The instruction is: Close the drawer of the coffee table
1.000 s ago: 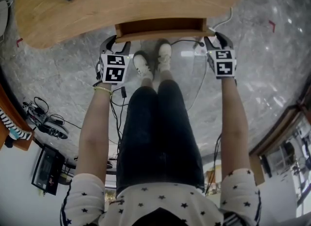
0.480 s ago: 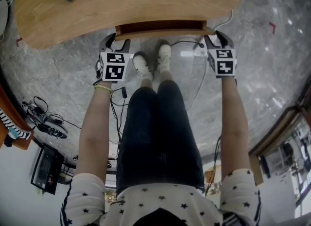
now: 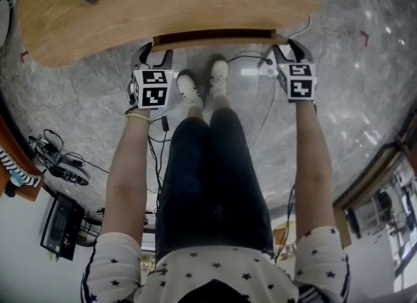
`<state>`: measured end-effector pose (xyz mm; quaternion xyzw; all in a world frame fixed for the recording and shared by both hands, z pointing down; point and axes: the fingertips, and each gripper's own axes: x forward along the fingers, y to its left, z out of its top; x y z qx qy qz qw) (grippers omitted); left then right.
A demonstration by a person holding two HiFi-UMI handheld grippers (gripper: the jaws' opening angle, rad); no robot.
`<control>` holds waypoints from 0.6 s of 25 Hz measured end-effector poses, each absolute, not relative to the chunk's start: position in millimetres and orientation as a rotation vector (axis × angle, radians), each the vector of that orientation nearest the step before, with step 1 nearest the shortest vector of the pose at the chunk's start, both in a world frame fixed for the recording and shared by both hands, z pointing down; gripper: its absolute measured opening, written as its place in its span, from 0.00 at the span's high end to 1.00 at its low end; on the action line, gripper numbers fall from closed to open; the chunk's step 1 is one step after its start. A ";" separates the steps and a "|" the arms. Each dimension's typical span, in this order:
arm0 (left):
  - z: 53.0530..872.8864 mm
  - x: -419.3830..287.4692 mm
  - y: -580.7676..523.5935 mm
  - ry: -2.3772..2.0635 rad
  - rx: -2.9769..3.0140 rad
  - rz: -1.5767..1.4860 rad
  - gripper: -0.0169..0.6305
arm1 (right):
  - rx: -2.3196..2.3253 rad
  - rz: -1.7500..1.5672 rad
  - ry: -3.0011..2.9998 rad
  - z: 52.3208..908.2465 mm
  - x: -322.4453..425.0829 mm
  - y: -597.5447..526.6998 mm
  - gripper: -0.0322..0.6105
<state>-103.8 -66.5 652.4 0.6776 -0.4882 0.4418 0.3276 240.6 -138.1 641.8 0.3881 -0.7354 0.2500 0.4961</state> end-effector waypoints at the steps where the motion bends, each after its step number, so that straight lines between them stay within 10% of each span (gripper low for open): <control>1: 652.3 -104.1 -67.5 -1.287 1.772 1.155 0.64 | 0.943 0.606 -1.781 641.8 240.5 -139.0 0.64; 15: 651.7 -108.2 -82.3 -1.378 1.740 1.126 0.64 | 0.962 0.600 -1.803 641.8 237.6 -155.9 0.64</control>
